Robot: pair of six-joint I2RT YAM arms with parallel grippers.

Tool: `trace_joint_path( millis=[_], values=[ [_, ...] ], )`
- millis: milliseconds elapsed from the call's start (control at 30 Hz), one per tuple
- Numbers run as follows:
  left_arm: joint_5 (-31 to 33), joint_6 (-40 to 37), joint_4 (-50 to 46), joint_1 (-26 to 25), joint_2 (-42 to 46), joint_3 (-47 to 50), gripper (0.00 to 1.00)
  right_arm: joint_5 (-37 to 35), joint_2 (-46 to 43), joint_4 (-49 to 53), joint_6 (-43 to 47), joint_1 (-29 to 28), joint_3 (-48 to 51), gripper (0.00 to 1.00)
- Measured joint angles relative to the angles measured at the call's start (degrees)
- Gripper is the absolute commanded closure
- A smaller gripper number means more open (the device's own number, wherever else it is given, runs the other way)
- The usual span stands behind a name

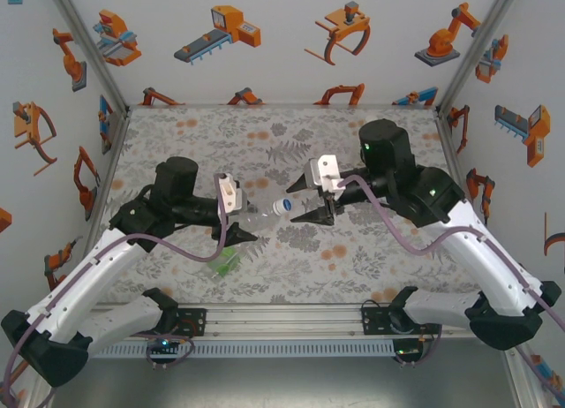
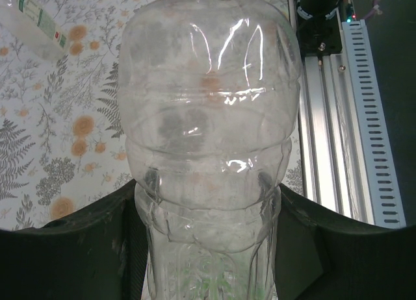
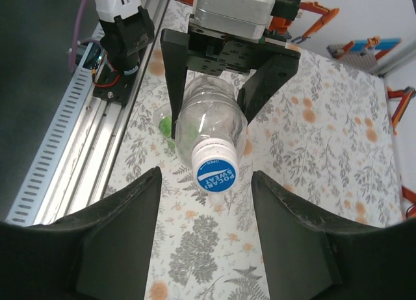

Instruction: Screw on the bottle caps

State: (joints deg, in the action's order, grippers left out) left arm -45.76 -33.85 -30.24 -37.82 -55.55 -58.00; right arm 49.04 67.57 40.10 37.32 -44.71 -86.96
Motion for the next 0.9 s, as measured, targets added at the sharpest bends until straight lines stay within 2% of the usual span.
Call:
trace_joint_path(
  millis=[367, 433, 600, 667, 767, 900],
  values=[
    [-0.35, 0.15, 0.02, -0.07, 0.11, 0.00, 1.00, 1.62, 3.04, -0.48, 3.15, 0.00, 0.02, 0.63],
    [-0.33, 0.20, 0.02, -0.07, 0.11, 0.00, 1.00, 2.03, 3.15, -0.09, 3.28, 0.00, 0.02, 0.69],
    [-0.46, 0.17, -0.09, -0.09, 0.13, 0.00, 1.00, 2.38, 3.17, 0.04, 3.43, 0.02, 0.00, 0.97],
    [-0.44, 0.17, -0.20, -0.09, 0.17, 0.00, 1.00, 2.38, 3.23, 0.09, 2.82, 0.02, -0.02, 1.00],
    [-0.33, 0.20, -0.55, -0.09, 0.22, 0.00, 1.00, 1.86, 3.50, -0.28, -1.92, 0.02, -0.13, 1.00],
    [0.13, 0.20, -1.03, -0.07, 0.39, 0.02, 1.00, -0.57, 2.89, -4.48, -17.05, 0.09, 1.77, 1.00]
  ],
)
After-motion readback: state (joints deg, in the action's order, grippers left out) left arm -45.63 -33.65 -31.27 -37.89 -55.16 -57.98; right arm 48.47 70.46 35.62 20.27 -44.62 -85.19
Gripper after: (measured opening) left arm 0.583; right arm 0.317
